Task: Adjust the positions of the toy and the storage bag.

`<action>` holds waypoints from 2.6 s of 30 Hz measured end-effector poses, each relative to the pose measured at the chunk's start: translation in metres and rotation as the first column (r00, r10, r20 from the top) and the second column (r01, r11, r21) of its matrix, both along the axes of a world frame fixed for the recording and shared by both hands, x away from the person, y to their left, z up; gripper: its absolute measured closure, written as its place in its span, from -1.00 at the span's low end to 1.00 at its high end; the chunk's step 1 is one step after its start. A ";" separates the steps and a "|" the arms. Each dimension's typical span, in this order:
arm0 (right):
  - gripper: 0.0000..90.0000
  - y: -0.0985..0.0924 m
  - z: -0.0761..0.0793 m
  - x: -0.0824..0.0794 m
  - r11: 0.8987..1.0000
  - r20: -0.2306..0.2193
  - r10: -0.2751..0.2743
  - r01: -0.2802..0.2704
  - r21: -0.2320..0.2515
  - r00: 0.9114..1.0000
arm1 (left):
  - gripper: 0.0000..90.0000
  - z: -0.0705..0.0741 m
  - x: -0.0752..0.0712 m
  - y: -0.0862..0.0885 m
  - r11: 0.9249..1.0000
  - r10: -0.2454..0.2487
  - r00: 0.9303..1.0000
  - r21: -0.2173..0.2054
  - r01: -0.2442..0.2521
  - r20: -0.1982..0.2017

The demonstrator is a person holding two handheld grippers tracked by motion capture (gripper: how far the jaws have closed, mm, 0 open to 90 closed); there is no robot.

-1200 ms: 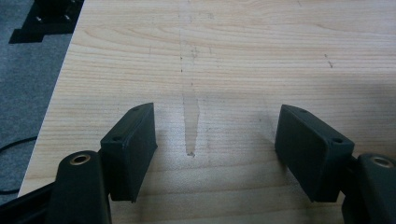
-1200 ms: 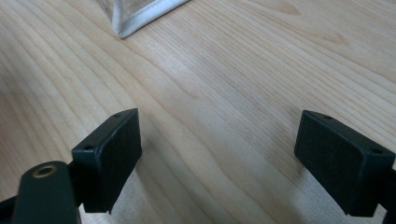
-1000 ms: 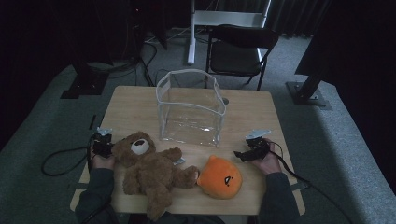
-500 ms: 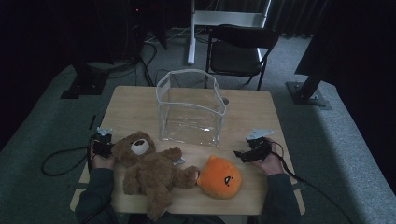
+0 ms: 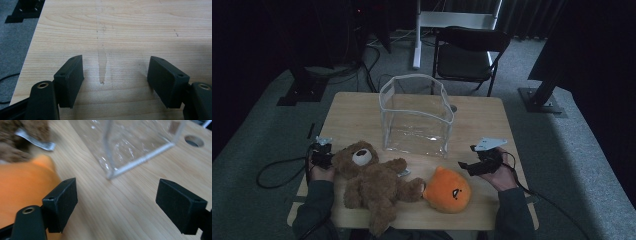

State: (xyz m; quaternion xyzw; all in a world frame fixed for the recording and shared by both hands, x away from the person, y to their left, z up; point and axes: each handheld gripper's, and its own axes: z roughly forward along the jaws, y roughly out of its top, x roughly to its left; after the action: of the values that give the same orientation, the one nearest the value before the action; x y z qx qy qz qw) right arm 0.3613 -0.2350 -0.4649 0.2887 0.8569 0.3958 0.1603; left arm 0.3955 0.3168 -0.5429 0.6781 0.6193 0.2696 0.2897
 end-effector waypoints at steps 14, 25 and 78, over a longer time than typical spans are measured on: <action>-0.58 0.033 0.022 -0.030 0.990 0.000 0.136 -0.136 0.023 0.991 | -0.34 0.000 0.000 0.000 1.000 0.000 1.000 0.000 0.000 0.000; -0.70 0.053 0.006 -0.038 0.978 -0.122 0.206 -0.208 0.001 0.971 | -0.34 0.000 0.000 0.000 1.000 -0.001 1.000 0.000 0.001 0.000; 0.30 -0.016 0.009 -0.008 0.995 -0.101 -0.101 0.103 0.013 0.990 | -0.34 0.000 0.000 0.000 1.000 0.004 1.000 0.001 -0.004 -0.003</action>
State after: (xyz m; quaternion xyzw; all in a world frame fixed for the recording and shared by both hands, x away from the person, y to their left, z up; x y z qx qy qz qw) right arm 0.3534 -0.2514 -0.4561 0.3530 0.8443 0.3799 0.1346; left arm 0.3957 0.3164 -0.5427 0.6775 0.6210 0.2694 0.2878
